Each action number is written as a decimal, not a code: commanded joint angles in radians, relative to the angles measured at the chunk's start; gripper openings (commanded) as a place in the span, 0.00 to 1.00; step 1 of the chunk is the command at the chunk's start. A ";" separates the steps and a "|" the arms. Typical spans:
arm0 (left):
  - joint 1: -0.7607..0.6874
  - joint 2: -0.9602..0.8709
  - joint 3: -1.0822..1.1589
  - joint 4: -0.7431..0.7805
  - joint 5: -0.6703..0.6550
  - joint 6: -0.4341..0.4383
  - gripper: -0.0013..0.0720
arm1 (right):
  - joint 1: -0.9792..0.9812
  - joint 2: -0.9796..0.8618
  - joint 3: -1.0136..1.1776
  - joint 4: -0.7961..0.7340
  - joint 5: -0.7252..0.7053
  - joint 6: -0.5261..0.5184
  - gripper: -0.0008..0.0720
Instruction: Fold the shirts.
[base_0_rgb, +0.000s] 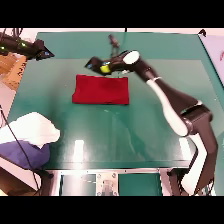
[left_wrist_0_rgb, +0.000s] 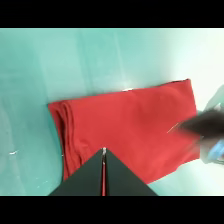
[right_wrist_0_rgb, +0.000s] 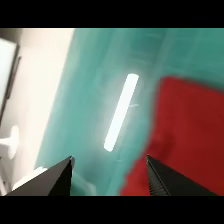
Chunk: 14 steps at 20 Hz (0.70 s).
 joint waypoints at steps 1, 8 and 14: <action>0.002 0.000 -0.002 0.023 0.000 0.006 0.06 | -0.199 0.047 0.000 -0.064 0.256 0.043 0.71; 0.002 0.000 -0.002 0.284 -0.002 -0.055 0.06 | -0.388 0.047 -0.230 -0.242 0.381 0.101 0.75; 0.002 0.000 -0.002 0.390 0.000 -0.102 0.06 | -0.308 -0.015 -0.369 -0.051 0.243 0.010 0.75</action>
